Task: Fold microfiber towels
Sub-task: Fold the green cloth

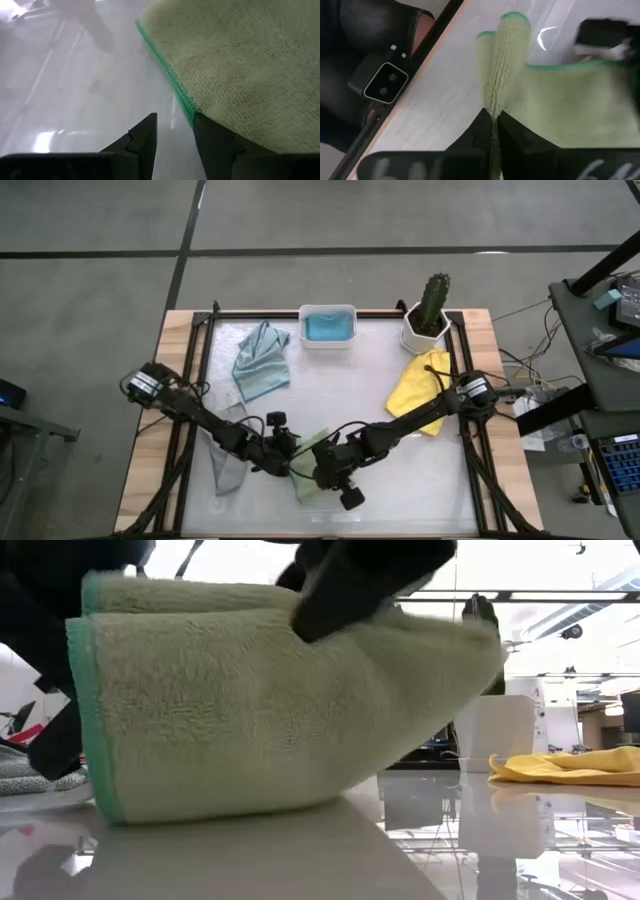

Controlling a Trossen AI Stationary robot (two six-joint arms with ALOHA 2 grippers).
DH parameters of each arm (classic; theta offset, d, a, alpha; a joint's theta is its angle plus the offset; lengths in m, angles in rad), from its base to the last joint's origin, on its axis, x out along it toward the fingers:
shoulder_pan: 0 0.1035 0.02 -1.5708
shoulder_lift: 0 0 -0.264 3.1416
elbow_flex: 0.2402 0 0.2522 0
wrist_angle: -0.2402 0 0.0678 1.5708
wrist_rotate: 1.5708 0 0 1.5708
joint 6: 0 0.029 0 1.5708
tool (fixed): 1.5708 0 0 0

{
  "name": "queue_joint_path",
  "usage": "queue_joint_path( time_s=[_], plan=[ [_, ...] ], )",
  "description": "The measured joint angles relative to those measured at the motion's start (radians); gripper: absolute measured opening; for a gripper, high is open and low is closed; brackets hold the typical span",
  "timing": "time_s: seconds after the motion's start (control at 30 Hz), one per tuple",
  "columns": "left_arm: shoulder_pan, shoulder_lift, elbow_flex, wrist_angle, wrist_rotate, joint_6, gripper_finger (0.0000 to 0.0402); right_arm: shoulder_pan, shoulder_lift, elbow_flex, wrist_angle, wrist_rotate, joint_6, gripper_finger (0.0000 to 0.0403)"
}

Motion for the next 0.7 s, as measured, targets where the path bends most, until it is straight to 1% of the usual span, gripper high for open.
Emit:
queue_joint_path(
  time_s=[0.13,0.23,0.33,0.7],
  plan=[
    [-0.001,0.044,0.001,0.101,0.020,0.027,0.0116,-0.025,0.006,0.011,-0.013,-0.024,-0.027,0.0009],
    [-0.001,0.051,0.000,0.138,0.050,0.065,0.0116,-0.053,0.006,0.011,-0.016,-0.025,-0.056,0.0009],
    [-0.001,0.042,0.000,0.136,0.073,0.082,0.0116,-0.084,0.007,0.013,-0.017,-0.025,-0.080,0.0009],
    [-0.001,0.037,-0.001,0.134,0.083,0.105,0.0116,-0.170,0.015,0.007,-0.022,-0.024,-0.176,0.0009]
  ],
)
